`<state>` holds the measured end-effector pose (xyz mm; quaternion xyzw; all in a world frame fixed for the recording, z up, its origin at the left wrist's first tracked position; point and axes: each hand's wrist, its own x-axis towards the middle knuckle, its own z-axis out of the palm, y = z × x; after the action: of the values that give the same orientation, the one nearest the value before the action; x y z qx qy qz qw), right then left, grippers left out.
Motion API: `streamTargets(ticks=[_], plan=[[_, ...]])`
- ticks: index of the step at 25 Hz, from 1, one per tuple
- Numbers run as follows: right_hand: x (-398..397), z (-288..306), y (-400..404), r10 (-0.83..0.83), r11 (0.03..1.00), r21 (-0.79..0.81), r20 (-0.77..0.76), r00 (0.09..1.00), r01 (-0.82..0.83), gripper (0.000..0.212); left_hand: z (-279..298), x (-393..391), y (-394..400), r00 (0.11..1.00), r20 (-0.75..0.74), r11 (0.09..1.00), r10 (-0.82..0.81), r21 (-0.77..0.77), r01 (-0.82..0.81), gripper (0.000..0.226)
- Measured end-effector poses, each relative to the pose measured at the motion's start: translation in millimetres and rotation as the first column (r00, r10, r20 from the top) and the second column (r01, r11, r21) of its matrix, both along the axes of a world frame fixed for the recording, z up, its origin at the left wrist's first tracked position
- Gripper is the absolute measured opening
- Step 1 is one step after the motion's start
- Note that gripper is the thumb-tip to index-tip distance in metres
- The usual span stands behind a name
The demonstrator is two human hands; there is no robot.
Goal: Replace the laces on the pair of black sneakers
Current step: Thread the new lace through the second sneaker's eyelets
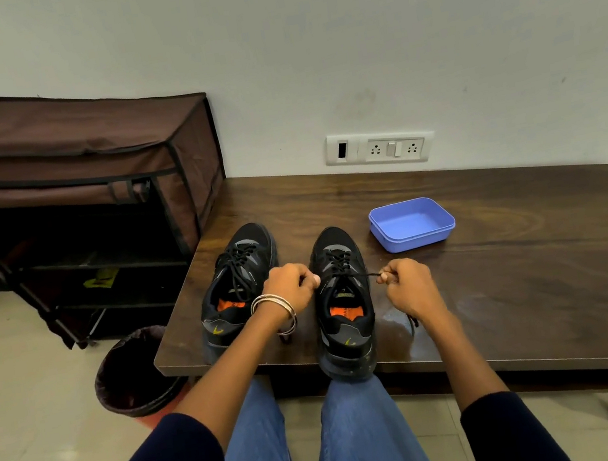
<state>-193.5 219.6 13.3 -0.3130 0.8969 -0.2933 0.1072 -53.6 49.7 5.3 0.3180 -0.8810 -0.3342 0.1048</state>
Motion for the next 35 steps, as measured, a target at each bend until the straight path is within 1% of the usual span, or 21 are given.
streamTargets(ticks=[1,2,3,4,5,7,8,9,11,15,17,19,22,24,25,27,28,29,32,33,35], plan=[[0,1,4,0.006,0.990,-0.140,0.180,0.984,0.020,0.019,0,0,4,0.998,-0.066,0.987,0.000,0.160,0.011,0.025],[1,5,7,0.040,0.953,-0.295,0.362,0.931,0.074,0.019,4,1,8,0.990,-0.140,0.941,0.022,0.338,0.027,0.027],[4,10,8,0.098,0.890,-0.429,0.510,0.855,0.154,0.019,7,-1,10,0.975,-0.214,0.880,0.066,0.473,0.044,0.028],[6,14,8,0.163,0.819,-0.524,0.605,0.779,0.235,0.021,10,-5,12,0.952,-0.281,0.824,0.124,0.564,0.060,0.028],[8,17,5,0.228,0.750,-0.590,0.655,0.720,0.299,0.024,15,-9,15,0.920,-0.342,0.765,0.188,0.639,0.081,0.028],[12,22,-5,0.336,0.631,-0.668,0.694,0.637,0.395,0.030,23,-18,23,0.838,-0.436,0.629,0.328,0.763,0.151,0.030],[16,22,-12,0.375,0.580,-0.688,0.700,0.608,0.436,0.031,26,-23,28,0.800,-0.464,0.575,0.380,0.796,0.189,0.030],[20,22,-18,0.406,0.541,-0.699,0.704,0.582,0.468,0.031,27,-27,32,0.773,-0.482,0.554,0.412,0.806,0.208,0.029],[26,19,-29,0.402,0.535,-0.690,0.715,0.572,0.488,0.031,27,-32,41,0.745,-0.497,0.564,0.445,0.801,0.198,0.026],[32,3,-39,0.324,0.579,-0.682,0.695,0.642,0.446,0.030,13,-35,46,0.706,-0.505,0.614,0.497,0.779,0.125,0.021],[33,-1,-41,0.315,0.585,-0.701,0.659,0.683,0.407,0.029,10,-35,46,0.703,-0.509,0.641,0.496,0.761,0.100,0.018],[35,2,-42,0.295,0.578,-0.709,0.643,0.707,0.404,0.022,11,-36,47,0.704,-0.516,0.669,0.489,0.740,0.078,0.020],[32,4,-45,0.188,0.547,-0.678,0.672,0.717,0.491,0.011,16,-34,46,0.686,-0.557,0.687,0.468,0.718,0.115,0.013],[30,2,-46,0.100,0.528,-0.642,0.697,0.710,0.556,0.012,15,-33,41,0.683,-0.565,0.698,0.463,0.707,0.111,0.004],[30,1,-47,0.080,0.514,-0.634,0.706,0.703,0.578,0.012,13,-33,37,0.685,-0.563,0.713,0.463,0.695,0.088,0.005],[31,0,-50,0.067,0.486,-0.632,0.715,0.696,0.603,0.008,11,-32,33,0.698,-0.557,0.757,0.450,0.652,0.033,0.014],[31,-1,-51,0.062,0.483,-0.632,0.716,0.696,0.606,0.004,11,-33,33,0.706,-0.566,0.780,0.425,0.625,0.032,0.014],[32,-1,-52,0.066,0.489,-0.637,0.709,0.702,0.597,0.002,13,-33,34,0.715,-0.579,0.796,0.392,0.603,0.052,0.012],[34,-2,-50,0.122,0.567,-0.676,0.634,0.764,0.471,0.017,17,-34,36,0.744,-0.581,0.806,0.330,0.584,0.099,0.011],[35,-2,-48,0.175,0.587,-0.695,0.610,0.773,0.416,0.019,17,-35,35,0.751,-0.572,0.802,0.330,0.589,0.096,0.012],[34,-3,-44,0.296,0.622,-0.721,0.578,0.760,0.306,0.024,16,-36,34,0.749,-0.562,0.782,0.352,0.616,0.095,0.013]])
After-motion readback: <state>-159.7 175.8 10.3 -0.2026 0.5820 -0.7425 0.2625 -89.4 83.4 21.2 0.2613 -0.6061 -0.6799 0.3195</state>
